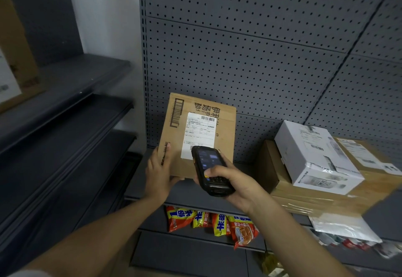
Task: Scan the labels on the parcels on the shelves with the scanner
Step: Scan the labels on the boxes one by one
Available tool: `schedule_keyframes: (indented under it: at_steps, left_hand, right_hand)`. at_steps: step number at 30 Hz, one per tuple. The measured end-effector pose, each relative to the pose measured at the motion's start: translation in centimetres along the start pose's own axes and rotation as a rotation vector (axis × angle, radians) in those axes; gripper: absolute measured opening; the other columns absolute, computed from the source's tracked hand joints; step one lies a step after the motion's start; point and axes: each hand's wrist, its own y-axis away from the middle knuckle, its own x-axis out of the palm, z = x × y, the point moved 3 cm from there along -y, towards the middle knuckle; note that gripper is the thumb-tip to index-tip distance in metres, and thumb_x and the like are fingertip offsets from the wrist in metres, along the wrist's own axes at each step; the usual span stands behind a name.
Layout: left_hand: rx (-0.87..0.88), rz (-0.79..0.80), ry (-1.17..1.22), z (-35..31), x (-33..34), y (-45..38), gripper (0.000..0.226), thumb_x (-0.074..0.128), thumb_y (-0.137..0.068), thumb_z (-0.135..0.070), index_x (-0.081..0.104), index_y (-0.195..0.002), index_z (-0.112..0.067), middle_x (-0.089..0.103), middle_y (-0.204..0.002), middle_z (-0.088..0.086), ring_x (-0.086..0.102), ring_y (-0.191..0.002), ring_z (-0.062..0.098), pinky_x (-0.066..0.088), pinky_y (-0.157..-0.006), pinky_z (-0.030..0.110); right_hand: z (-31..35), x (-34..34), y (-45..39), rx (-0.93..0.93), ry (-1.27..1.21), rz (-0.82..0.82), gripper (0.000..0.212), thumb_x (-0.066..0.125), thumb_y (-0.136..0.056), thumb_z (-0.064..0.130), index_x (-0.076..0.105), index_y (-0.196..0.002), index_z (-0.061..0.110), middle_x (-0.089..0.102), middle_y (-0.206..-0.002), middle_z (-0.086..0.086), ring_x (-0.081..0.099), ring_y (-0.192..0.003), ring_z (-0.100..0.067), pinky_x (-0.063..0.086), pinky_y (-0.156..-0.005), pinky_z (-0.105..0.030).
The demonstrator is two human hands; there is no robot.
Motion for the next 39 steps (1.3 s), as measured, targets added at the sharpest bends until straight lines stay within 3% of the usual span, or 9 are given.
schedule_keyframes:
  at_steps: [5, 14, 18, 23, 28, 30, 34, 37, 39]
  left_hand:
    - [0.017, 0.03, 0.007, -0.2, 0.9, -0.1, 0.118, 0.082, -0.064, -0.043, 0.001, -0.148, -0.028, 0.027, -0.147, 0.025, 0.036, -0.126, 0.041, 0.042, -0.098, 0.055]
    - [0.016, 0.183, 0.086, -1.8, 4.0, -0.3, 0.121, 0.078, -0.066, -0.049, -0.006, -0.151, -0.028, 0.015, -0.151, 0.019, 0.029, -0.13, 0.033, 0.038, -0.105, 0.047]
    - [-0.01, 0.238, 0.088, -3.0, 6.5, -0.3, 0.129, 0.079, -0.074, -0.032, -0.031, -0.139, -0.042, 0.011, -0.15, 0.016, 0.028, -0.133, 0.032, 0.041, -0.104, 0.044]
    - [-0.03, 0.324, 0.124, -5.7, 8.4, -1.1, 0.121, 0.074, -0.075, -0.042, -0.025, -0.143, -0.037, 0.01, -0.15, 0.015, 0.026, -0.132, 0.03, 0.039, -0.106, 0.045]
    - [-0.068, 0.406, 0.134, -8.0, 10.0, -1.7, 0.114, 0.071, -0.075, -0.049, -0.013, -0.149, -0.03, 0.011, -0.149, 0.015, 0.026, -0.131, 0.032, 0.038, -0.106, 0.049]
    - [-0.096, 0.436, 0.164, -8.7, 10.5, -1.9, 0.114, 0.072, -0.073, -0.052, -0.008, -0.15, -0.029, 0.013, -0.148, 0.015, 0.027, -0.129, 0.033, 0.037, -0.106, 0.05]
    - [-0.14, 0.48, 0.192, -10.1, 11.4, -2.2, 0.112, 0.073, -0.072, -0.051, -0.004, -0.151, -0.027, 0.012, -0.15, 0.016, 0.024, -0.132, 0.036, 0.035, -0.106, 0.052]
    - [-0.183, 0.502, 0.21, -10.9, 12.2, -2.5, 0.113, 0.075, -0.071, -0.05, -0.002, -0.151, -0.027, 0.011, -0.15, 0.018, 0.024, -0.132, 0.037, 0.036, -0.105, 0.054]
    - [-0.206, 0.518, 0.212, -11.3, 12.8, -2.6, 0.113, 0.075, -0.071, -0.05, -0.001, -0.151, -0.027, 0.011, -0.15, 0.019, 0.025, -0.132, 0.038, 0.036, -0.105, 0.055]
  right_hand:
    - [-0.1, -0.6, 0.3, -0.015, 0.011, 0.013, 0.056, 0.061, -0.08, -0.014, 0.059, -0.122, 0.022, 0.069, -0.109, -0.017, 0.069, -0.097, -0.035, 0.06, -0.07, -0.035]
    - [-1.5, -4.2, -0.7, -0.05, 0.184, -0.273, 0.073, 0.07, -0.073, -0.012, 0.051, -0.126, 0.034, 0.063, -0.12, -0.008, 0.059, -0.11, -0.031, 0.054, -0.09, -0.049]
    - [-1.9, -6.2, -0.7, -0.049, 0.133, -0.366, 0.076, 0.07, -0.071, -0.015, 0.05, -0.13, 0.029, 0.063, -0.12, -0.009, 0.059, -0.11, -0.031, 0.054, -0.091, -0.049]
    - [-1.7, -8.4, -0.5, -0.066, 0.099, -0.475, 0.079, 0.071, -0.069, -0.017, 0.05, -0.128, 0.03, 0.063, -0.12, -0.011, 0.059, -0.112, -0.033, 0.053, -0.094, -0.051]
    - [-1.1, -9.9, 1.0, -0.093, 0.147, -0.536, 0.067, 0.067, -0.076, -0.017, 0.049, -0.121, 0.029, 0.061, -0.111, -0.008, 0.061, -0.095, -0.023, 0.054, -0.059, -0.029]
    - [-1.2, -10.6, 1.4, -0.1, 0.072, -0.544, 0.064, 0.063, -0.077, -0.02, 0.049, -0.113, 0.032, 0.061, -0.112, -0.011, 0.06, -0.096, -0.026, 0.053, -0.063, -0.033]
    - [-2.0, -12.1, 1.5, -0.094, -0.013, -0.576, 0.071, 0.066, -0.074, -0.018, 0.049, -0.128, 0.025, 0.062, -0.123, -0.019, 0.061, -0.107, -0.034, 0.057, -0.069, -0.039]
    - [-1.9, -12.7, 1.7, -0.105, -0.048, -0.613, 0.064, 0.064, -0.076, -0.019, 0.051, -0.115, 0.03, 0.063, -0.114, -0.016, 0.062, -0.1, -0.033, 0.056, -0.073, -0.042]
    - [-2.0, -13.1, 1.8, -0.099, -0.071, -0.606, 0.07, 0.065, -0.075, -0.018, 0.049, -0.127, 0.026, 0.062, -0.121, -0.018, 0.061, -0.105, -0.035, 0.056, -0.076, -0.044]
